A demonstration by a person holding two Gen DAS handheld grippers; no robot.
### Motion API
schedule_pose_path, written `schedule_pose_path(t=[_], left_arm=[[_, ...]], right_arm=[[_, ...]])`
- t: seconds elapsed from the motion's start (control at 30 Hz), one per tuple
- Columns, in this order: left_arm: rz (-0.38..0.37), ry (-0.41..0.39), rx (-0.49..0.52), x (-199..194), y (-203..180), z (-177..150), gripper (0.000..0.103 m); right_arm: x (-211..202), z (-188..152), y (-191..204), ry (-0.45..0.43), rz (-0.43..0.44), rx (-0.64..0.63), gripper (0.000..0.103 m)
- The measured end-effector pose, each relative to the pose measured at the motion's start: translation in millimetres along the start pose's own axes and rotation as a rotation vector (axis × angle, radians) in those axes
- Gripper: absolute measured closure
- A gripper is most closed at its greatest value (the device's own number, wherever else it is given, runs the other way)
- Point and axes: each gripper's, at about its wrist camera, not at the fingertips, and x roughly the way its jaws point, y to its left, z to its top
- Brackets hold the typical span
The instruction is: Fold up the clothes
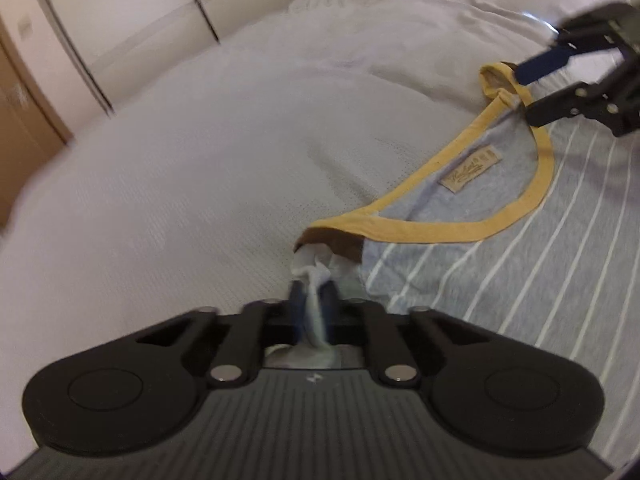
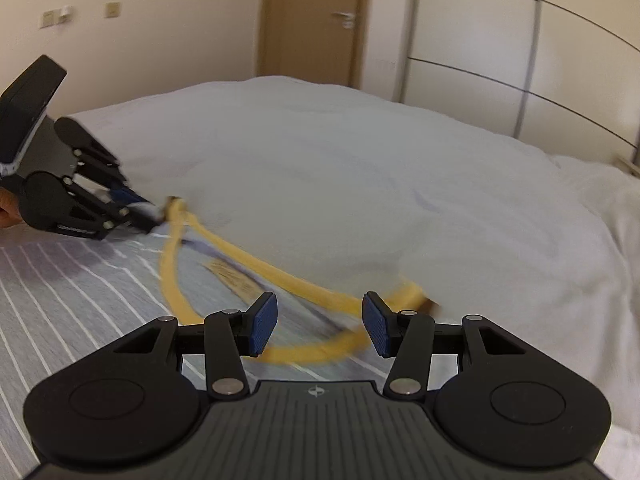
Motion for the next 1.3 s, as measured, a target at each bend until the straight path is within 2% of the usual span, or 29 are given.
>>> schedule_pose_path(t=[0.07,0.1,0.13,0.2,0.27,0.3,0.37,0.43,0.53,0.63,0.7,0.8,0.9,0.93,1.03,1.1,1.2,1.3], left_arm=[[0.087,-0.069,0.02,-9.5,0.9,1.3,0.099],[0.125,-0.098,0.021,-14.8,2.8,2.0,0.103],[0.131,-0.111,0.019,-19.2,5.3,2.1,0.103],[0.112,-0.119,0.014,-26.1,10.1,1.4,0.103],[0.077,-0.096,0.018,-30.2,13.1,-5.1,0.1],[0.07,-0.091,0.019,-31.8,15.3,-10.0,0.099],[0.055,-0.075,0.028,-33.8,15.5,-20.3,0.099],[0.052,-0.077,0.026,-36.2,15.3,-30.0,0.099],[0.029,-0.091,0.005,-39.7,17.1,-40.4,0.099],[-0.006,-0.105,-0.01,-40.5,22.1,-45.3,0.099],[-0.012,-0.108,-0.011,-42.1,24.3,-50.9,0.099],[-0.007,-0.11,-0.014,-41.1,24.2,-54.3,0.098],[-0.005,-0.109,-0.021,-39.6,22.8,-54.5,0.098],[-0.004,-0.11,-0.022,-39.7,22.6,-53.5,0.098],[-0.002,-0.116,-0.026,-41.0,22.4,-49.6,0.091],[-0.019,-0.133,-0.055,-44.4,24.3,-46.4,0.09],[-0.062,-0.143,-0.082,-44.0,21.4,-40.7,0.09],[-0.094,-0.064,-0.016,-23.3,8.6,-37.8,0.09]], right_arm=[[9.2,5.9,11.8,0.002,0.047,-0.018,0.054],[14.0,8.6,16.8,0.009,0.068,-0.025,0.054],[20.3,11.3,21.0,0.018,0.088,-0.025,0.054],[32.6,16.8,29.0,0.036,0.122,-0.026,0.056],[43.2,22.5,32.2,0.033,0.117,-0.013,0.056],[47.5,25.3,31.7,0.031,0.117,0.005,0.062],[58.2,31.5,35.0,0.027,0.094,0.012,0.064],[69.8,36.7,40.5,0.034,0.102,-0.009,0.063],[90.1,44.4,51.5,0.05,0.144,-0.063,0.058],[110.3,53.4,60.6,0.065,0.233,-0.071,0.055],[119.4,58.7,71.9,0.068,0.247,-0.117,0.056],[127.5,64.5,85.0,0.032,0.158,-0.192,0.055],[133.9,75.1,84.0,-0.026,-0.016,-0.188,0.053],[135.5,78.7,82.5,-0.043,-0.061,-0.179,0.048],[132.4,82.2,80.1,-0.039,-0.084,-0.191,0.043],[121.5,82.6,74.3,-0.049,-0.087,-0.191,0.042],[99.3,83.7,59.5,-0.077,-0.077,-0.119,0.037],[88.2,80.1,41.2,0.007,-0.031,-0.039,0.037]])
